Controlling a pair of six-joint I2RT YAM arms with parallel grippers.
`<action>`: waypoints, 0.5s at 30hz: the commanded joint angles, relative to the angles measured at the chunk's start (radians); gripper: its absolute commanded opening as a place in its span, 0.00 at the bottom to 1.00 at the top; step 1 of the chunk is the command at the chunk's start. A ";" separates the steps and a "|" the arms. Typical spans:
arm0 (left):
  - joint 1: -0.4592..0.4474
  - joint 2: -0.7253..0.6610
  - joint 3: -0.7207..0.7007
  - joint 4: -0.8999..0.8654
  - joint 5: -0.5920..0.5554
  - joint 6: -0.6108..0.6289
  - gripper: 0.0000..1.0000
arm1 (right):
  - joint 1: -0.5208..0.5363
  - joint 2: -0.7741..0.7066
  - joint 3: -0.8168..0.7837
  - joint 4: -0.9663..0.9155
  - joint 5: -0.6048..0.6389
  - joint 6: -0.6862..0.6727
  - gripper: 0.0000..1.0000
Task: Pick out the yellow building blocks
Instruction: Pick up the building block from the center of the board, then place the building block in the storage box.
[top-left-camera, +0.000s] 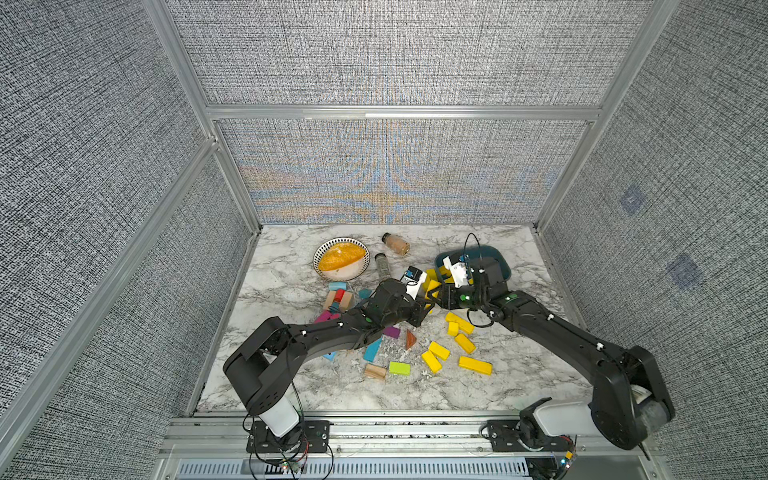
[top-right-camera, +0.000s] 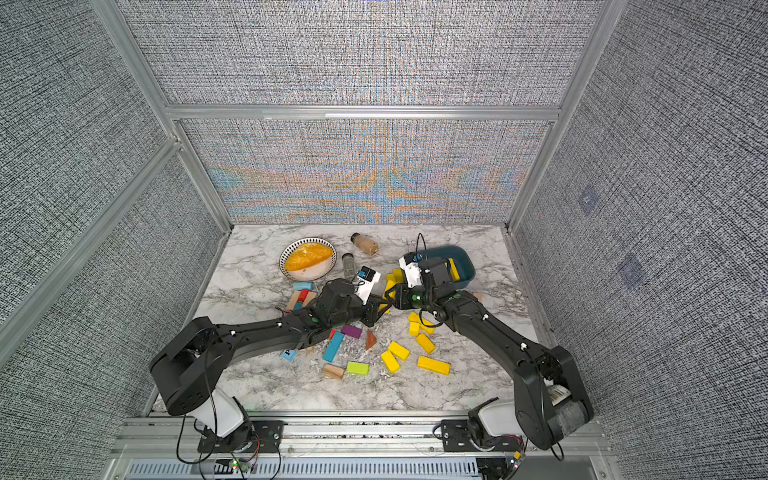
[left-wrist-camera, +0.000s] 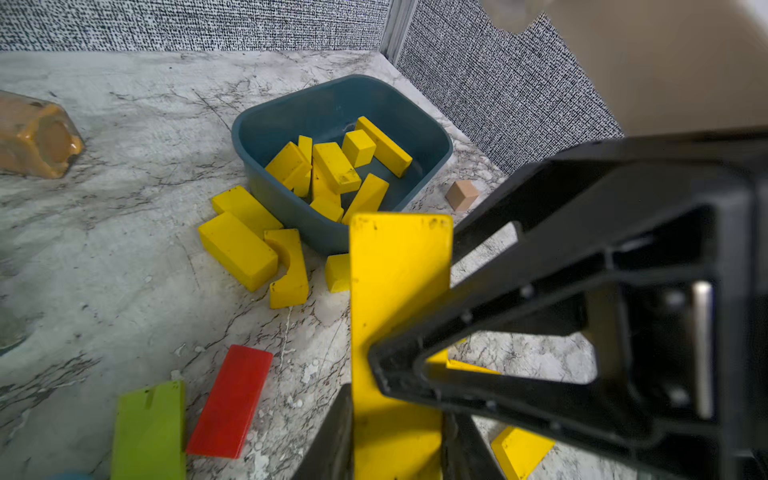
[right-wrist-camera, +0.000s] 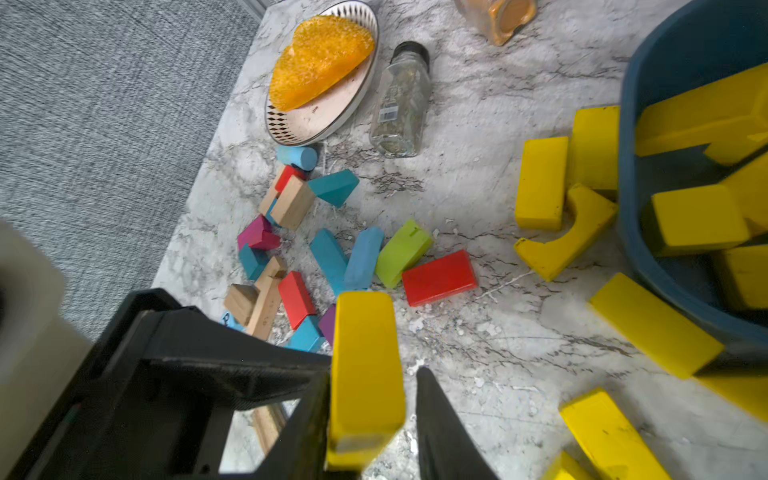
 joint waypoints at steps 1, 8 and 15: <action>-0.002 -0.018 -0.002 0.052 0.013 0.006 0.13 | 0.001 0.007 0.005 0.036 -0.010 0.011 0.21; -0.002 -0.020 0.006 0.043 0.040 0.014 0.13 | 0.000 -0.012 -0.029 0.095 -0.031 0.062 0.00; -0.002 -0.045 0.011 0.008 0.018 0.022 0.51 | -0.005 -0.046 -0.037 0.119 -0.011 0.092 0.00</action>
